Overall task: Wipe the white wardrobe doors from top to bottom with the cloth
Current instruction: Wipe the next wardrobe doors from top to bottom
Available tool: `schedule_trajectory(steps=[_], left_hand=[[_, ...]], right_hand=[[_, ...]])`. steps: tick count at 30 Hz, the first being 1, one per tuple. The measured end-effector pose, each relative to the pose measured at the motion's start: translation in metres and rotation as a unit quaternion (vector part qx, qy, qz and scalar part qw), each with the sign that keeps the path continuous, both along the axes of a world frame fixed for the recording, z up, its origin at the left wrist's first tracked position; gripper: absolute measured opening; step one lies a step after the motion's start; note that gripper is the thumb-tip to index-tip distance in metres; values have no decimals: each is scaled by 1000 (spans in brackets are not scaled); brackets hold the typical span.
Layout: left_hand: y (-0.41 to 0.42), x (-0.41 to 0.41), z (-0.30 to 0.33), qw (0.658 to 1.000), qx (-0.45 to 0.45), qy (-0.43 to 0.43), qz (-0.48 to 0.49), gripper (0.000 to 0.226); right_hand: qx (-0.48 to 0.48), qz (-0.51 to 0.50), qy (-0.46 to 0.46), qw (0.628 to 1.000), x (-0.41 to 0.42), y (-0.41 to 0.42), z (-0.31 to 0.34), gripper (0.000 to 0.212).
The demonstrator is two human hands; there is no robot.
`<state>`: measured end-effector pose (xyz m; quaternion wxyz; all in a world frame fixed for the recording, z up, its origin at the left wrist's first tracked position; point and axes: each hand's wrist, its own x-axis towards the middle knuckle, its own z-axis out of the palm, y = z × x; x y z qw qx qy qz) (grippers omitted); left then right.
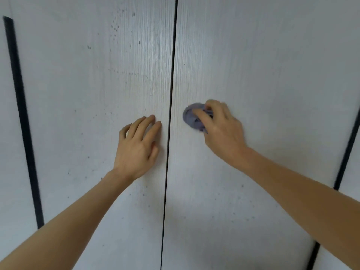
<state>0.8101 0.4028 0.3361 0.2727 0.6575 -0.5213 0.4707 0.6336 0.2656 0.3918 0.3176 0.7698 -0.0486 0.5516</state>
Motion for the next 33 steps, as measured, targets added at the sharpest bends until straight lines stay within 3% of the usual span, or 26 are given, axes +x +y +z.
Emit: schedule_trajectory(steps=[2,4,6,9,12,14,18,21,23,26,28,30,33], left_hand=[[1,2,-10,1000,-7,15,-2,49],[3,4,-20,1000,-7,27,-8,48],[5,10,-24,1000,-6,27,-5,49],[8,14,-36,999,-9,46,6,50],[5,8,-57,999,-12,52,1,50],[2,1,-69,999,-14,52,-5,49],[-5,-12,-84,997,-17,74,-19,50],[-12,-22,-90,995,-19,101,-17,54],[-17,-26,-90,993,-26,113,-11,56],[-20,-30,-89,993,-27,112,0,57],[-20,-30,-87,996,-19,91,4,57],[-21,-31,-82,998,-12,63,7,58],[-28,-40,-77,1000,-9,27,0,56]], right_hand=[[56,9,-51,997,10,7,13,45],[55,11,-57,997,17,7,-8,43],[9,12,-3,1000,24,7,-58,43],[-52,4,154,987,26,19,-146,37],[-12,6,186,982,19,25,-175,38],[1,10,153,988,11,18,-151,38],[101,14,-12,995,-15,-1,-93,53],[169,16,-85,982,-21,-3,-104,57],[140,16,-27,990,-20,-1,-144,53],[39,8,199,979,-31,-1,-197,51],[18,0,248,969,-43,-6,-197,48],[37,14,186,982,-48,-13,-175,53],[58,16,18,998,-60,-28,-119,48]])
